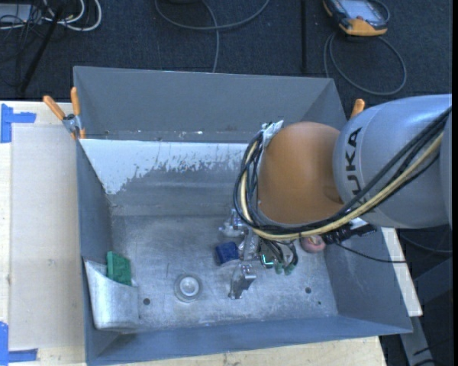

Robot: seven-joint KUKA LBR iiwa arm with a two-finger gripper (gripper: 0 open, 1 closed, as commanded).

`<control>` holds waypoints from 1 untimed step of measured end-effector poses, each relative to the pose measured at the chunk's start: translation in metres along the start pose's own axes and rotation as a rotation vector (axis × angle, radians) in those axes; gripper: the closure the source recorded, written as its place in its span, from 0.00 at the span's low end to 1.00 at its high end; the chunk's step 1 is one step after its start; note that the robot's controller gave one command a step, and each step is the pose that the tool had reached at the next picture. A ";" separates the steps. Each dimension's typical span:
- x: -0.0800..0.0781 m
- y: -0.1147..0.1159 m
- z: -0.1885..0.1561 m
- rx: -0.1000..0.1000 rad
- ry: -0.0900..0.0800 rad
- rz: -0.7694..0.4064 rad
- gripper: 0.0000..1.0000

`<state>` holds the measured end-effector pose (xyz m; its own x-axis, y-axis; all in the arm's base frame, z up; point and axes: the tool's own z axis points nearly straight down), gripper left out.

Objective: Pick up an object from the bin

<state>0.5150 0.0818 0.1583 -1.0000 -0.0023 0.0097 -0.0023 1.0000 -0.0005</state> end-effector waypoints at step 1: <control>-0.039 -0.034 0.088 -0.004 -0.011 0.093 0.00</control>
Offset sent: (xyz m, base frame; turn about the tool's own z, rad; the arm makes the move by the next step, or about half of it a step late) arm 0.0367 -0.0345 -0.0883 0.0887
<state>0.5535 0.0479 0.0701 -0.9959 0.0903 -0.0011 0.0903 0.9959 0.0029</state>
